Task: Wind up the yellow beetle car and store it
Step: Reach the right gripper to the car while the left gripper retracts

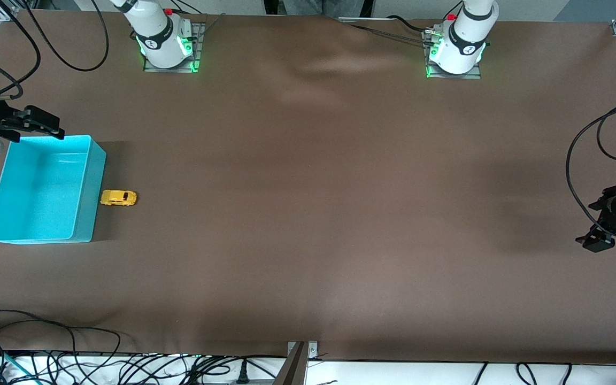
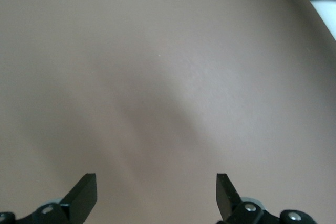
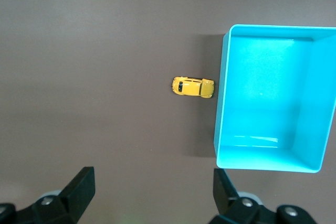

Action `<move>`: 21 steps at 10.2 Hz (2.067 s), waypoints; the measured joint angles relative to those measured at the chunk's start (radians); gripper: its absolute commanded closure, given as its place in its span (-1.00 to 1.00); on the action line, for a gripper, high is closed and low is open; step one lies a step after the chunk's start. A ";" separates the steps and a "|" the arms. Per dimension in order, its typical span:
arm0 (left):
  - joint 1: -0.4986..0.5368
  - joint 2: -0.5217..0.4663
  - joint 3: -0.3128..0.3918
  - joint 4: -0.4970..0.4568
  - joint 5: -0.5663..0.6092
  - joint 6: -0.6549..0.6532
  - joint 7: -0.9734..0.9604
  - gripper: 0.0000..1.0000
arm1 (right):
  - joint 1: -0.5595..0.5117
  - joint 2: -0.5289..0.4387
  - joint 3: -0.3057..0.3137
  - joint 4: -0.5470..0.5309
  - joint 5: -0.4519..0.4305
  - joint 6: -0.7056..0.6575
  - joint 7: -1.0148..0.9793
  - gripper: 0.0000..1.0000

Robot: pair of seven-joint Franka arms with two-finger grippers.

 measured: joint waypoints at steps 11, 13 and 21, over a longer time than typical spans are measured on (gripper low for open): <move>0.004 -0.219 -0.098 0.041 -0.150 -0.141 0.622 -1.00 | -0.215 0.026 0.161 -0.446 0.000 0.527 -0.969 -1.00; 0.004 -0.240 -0.100 0.044 -0.150 -0.188 0.671 -1.00 | -0.245 0.068 0.184 -0.516 -0.004 0.690 -1.166 -1.00; -0.126 -0.304 0.006 0.026 -0.152 -0.288 0.769 -1.00 | -0.312 0.340 0.199 -0.567 -0.068 1.063 -1.523 -1.00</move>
